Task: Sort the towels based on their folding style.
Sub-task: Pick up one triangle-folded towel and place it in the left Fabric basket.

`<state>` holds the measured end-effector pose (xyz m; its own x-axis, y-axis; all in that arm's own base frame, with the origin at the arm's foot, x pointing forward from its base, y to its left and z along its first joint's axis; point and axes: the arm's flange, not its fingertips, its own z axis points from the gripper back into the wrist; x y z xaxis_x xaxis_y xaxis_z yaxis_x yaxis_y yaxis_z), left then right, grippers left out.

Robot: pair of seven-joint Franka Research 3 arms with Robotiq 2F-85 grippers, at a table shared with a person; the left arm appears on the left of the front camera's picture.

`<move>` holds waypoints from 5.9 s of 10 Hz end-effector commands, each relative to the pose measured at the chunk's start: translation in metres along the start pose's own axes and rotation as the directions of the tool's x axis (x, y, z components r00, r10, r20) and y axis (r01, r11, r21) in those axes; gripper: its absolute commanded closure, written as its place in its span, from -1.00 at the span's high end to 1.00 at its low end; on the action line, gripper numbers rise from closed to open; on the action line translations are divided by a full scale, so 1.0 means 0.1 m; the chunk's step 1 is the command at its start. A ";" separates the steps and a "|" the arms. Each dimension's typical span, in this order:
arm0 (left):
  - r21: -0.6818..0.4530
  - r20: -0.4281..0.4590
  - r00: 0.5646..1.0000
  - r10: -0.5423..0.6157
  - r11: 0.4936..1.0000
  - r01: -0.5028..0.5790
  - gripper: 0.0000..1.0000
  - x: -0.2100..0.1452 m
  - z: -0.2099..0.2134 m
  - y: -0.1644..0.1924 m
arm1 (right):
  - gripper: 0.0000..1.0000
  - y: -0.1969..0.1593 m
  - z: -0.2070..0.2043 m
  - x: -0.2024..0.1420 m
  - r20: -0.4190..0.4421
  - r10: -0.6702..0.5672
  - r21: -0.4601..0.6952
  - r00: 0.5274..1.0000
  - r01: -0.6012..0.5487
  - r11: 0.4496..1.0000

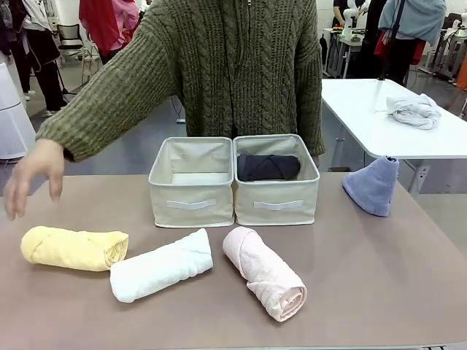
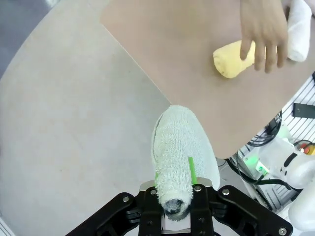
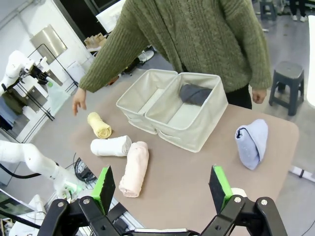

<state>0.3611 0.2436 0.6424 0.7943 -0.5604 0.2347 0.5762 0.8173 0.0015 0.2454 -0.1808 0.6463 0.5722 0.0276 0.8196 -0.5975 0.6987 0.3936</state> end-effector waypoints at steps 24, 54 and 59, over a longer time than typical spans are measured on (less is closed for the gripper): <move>0.011 -0.006 1.000 0.022 1.000 -0.021 -0.66 0.15 -0.14 0.03 | 1.00 0.00 -0.02 0.00 0.005 0.008 0.016 1.000 -0.008 1.000; -0.082 0.071 0.690 -0.720 0.686 0.723 -0.66 3.81 -0.57 -3.26 | 1.00 0.00 -0.02 0.00 0.005 0.008 0.016 1.000 -0.008 1.000; -0.140 0.003 0.683 -0.730 0.676 0.723 -0.66 4.05 -0.85 -3.38 | 1.00 0.00 -0.02 0.00 0.005 0.008 0.016 1.000 -0.008 1.000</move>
<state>0.5015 -0.2741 0.6404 0.1096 -0.9765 0.1854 0.9920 0.1192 0.0417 0.2454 -0.1805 0.6465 0.5721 0.0285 0.8197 -0.5981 0.6983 0.3932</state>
